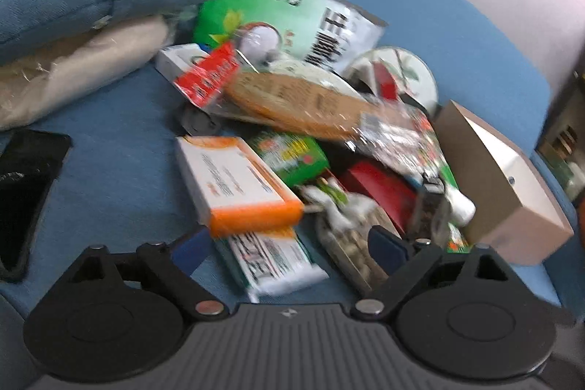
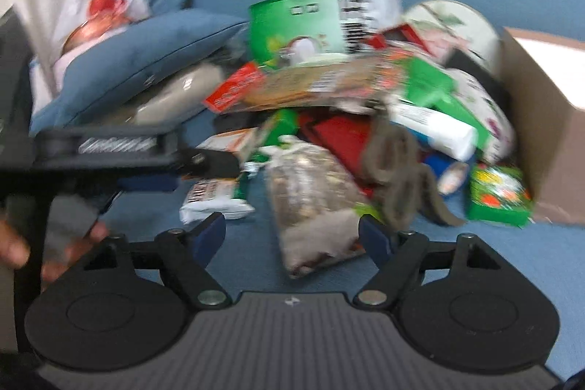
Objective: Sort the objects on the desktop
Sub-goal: 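Grasp the orange-white medicine box with the left tool while the right tool grasps the biscuit packet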
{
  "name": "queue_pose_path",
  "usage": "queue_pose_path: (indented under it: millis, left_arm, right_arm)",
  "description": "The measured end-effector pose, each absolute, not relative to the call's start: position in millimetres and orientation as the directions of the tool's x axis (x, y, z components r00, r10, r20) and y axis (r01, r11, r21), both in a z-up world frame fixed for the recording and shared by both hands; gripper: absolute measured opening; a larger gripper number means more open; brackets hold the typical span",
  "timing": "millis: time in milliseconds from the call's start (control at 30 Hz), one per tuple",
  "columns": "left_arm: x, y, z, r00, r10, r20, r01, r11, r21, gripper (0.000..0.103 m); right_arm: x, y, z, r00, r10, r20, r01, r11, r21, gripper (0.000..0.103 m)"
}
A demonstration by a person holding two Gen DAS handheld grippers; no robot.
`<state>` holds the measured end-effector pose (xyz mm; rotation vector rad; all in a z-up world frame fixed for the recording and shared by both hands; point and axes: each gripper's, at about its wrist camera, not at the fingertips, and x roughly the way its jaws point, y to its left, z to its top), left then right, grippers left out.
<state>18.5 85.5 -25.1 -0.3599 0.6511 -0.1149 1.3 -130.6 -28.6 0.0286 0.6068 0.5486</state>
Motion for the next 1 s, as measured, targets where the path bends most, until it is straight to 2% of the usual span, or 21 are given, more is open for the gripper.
queue_pose_path:
  millis: [133,367,500,567,733,933,1000]
  left_arm:
    - [37.7,103.8,-19.9,0.798,-0.163,-0.581,-0.053,0.940,-0.337,0.096]
    - [78.4,110.4,-36.5,0.698,-0.233,-0.677,-0.053,0.926,-0.373,0.091]
    - [85.3,117.4,-45.0,0.676,-0.263,-0.689,-0.063,0.910,-0.410,0.090]
    - [85.8,117.3,-44.7,0.673,-0.269,-0.689,-0.051,0.912,-0.406,0.088]
    - [84.7,115.2,-44.9,0.669,-0.272,-0.691,-0.039,0.916,-0.399,0.082]
    - [84.4,108.4,-43.5,0.657,-0.263,-0.706,-0.037,0.924,-0.379,0.073]
    - [83.9,104.9,-43.7,0.656,-0.249,-0.713,-0.033,0.934,-0.356,0.072]
  right_arm:
    - [5.4,-102.2,-25.0,0.652,0.536,-0.536,-0.555,0.819,0.145,0.078]
    - [22.9,-51.3,-32.2,0.617,0.541,-0.571,-0.613,0.786,0.081,0.077]
    - [34.4,-42.8,-43.3,0.624,0.502,-0.600,-0.602,0.797,0.041,0.076]
    - [37.5,-39.9,-49.6,0.622,0.490,-0.611,-0.607,0.795,0.019,0.074]
    - [35.3,-31.5,-56.6,0.630,0.470,-0.618,-0.617,0.786,-0.031,0.057]
    - [28.7,-39.4,-51.6,0.609,0.472,-0.638,-0.623,0.782,-0.017,0.053]
    - [23.9,-42.4,-50.1,0.602,0.478,-0.640,-0.629,0.778,-0.011,0.048]
